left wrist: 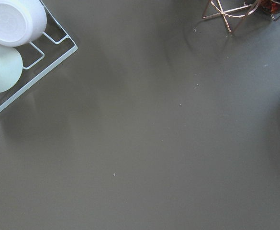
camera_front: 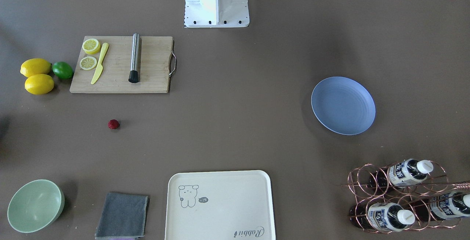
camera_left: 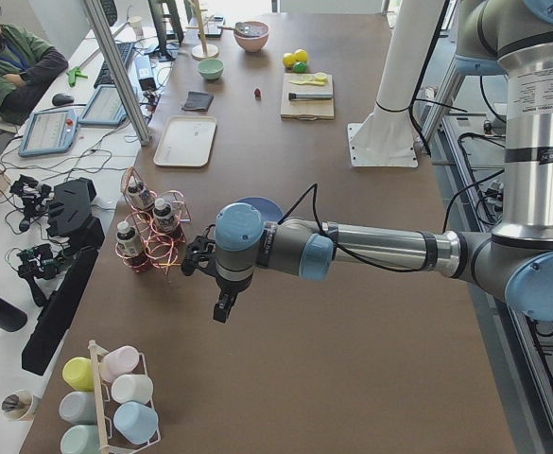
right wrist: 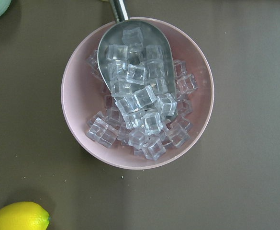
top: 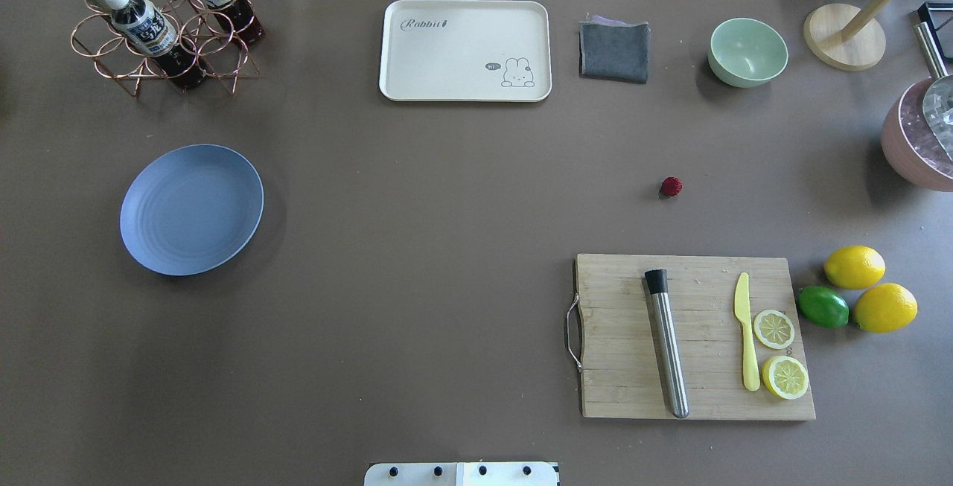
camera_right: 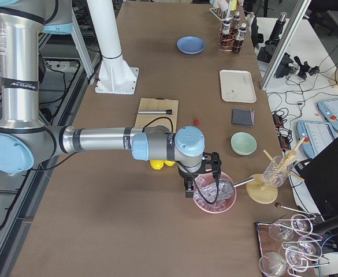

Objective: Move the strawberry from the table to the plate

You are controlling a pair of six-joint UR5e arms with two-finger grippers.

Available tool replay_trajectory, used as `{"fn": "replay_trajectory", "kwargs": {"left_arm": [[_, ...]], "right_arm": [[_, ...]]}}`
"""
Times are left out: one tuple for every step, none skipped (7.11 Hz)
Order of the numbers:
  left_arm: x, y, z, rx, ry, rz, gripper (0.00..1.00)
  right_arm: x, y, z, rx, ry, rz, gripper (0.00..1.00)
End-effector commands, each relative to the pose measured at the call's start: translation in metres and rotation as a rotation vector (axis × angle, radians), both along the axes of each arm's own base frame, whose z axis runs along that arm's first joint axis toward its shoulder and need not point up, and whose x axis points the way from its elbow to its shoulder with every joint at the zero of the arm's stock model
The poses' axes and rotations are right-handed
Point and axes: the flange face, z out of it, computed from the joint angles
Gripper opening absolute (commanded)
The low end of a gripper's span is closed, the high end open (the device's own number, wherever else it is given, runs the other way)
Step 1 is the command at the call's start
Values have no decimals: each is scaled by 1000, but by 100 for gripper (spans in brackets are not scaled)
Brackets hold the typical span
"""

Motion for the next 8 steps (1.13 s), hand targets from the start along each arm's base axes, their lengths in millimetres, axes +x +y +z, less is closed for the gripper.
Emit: {"fn": "replay_trajectory", "kwargs": {"left_arm": [[0,13,5,46,2,2,98],[4,14,13,105,2,7,98],[10,14,23,122,1,23,98],[23,14,22,98,52,25,98],[36,14,16,34,145,-16,98],[68,11,6,-25,193,-68,98],[109,11,-3,-47,229,-104,98],[143,15,4,-39,249,-121,98]], "right_arm": [[0,-2,-6,12,-4,0,100],[-1,-2,-10,19,-3,-2,100],[-10,-7,-16,32,-33,-20,100],[-21,-15,-22,44,-36,-44,100],[-32,-22,-28,56,-38,-67,100],[-47,-31,-40,34,-44,-58,100],[-66,-46,-59,11,-51,-40,100],[-78,-55,-70,11,-54,-45,100]]}}
